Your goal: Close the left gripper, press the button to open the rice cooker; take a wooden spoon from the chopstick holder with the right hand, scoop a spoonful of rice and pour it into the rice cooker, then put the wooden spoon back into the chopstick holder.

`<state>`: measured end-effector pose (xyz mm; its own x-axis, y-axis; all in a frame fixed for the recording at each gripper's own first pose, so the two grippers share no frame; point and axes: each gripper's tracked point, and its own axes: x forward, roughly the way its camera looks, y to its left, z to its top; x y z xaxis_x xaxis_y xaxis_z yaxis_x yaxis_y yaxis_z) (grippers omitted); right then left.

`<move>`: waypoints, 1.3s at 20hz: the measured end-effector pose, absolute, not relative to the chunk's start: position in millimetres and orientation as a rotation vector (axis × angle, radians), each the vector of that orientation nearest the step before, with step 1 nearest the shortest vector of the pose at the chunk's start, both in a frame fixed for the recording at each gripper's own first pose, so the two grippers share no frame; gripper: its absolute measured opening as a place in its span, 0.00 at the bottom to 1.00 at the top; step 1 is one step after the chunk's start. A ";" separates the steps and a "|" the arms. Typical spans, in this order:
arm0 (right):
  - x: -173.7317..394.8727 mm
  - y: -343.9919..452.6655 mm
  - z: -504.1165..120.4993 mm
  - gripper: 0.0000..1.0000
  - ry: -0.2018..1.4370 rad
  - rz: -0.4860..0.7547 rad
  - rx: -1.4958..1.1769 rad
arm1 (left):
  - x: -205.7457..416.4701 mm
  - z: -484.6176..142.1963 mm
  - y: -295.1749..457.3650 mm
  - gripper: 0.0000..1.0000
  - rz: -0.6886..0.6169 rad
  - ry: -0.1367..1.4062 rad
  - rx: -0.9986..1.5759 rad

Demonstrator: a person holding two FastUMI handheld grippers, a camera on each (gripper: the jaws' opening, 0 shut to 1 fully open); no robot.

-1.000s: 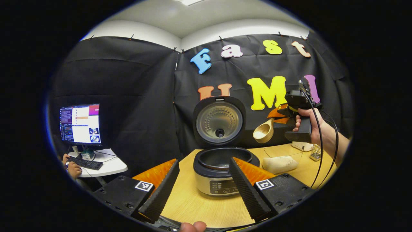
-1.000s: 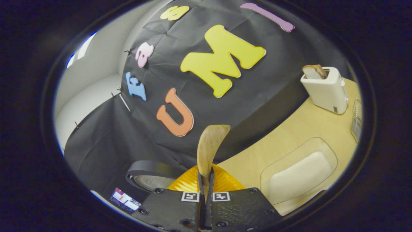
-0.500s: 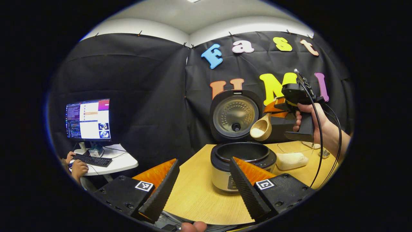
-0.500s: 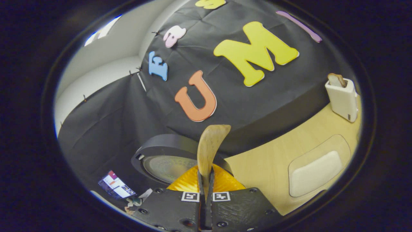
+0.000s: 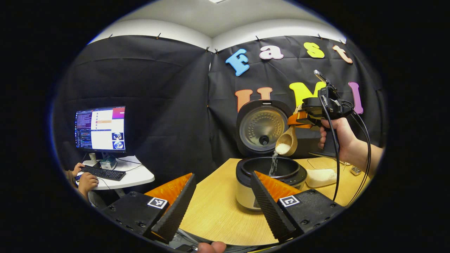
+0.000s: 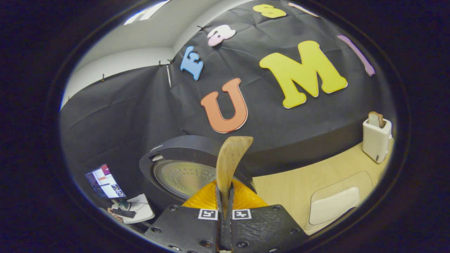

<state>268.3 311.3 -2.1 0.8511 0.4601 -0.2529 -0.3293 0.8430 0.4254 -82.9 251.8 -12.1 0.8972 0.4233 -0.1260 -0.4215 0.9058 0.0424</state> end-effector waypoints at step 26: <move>229.7 365.0 52.3 0.00 0.024 0.490 -0.121 | -89.2 2.4 253.9 0.99 0.444 0.081 -0.006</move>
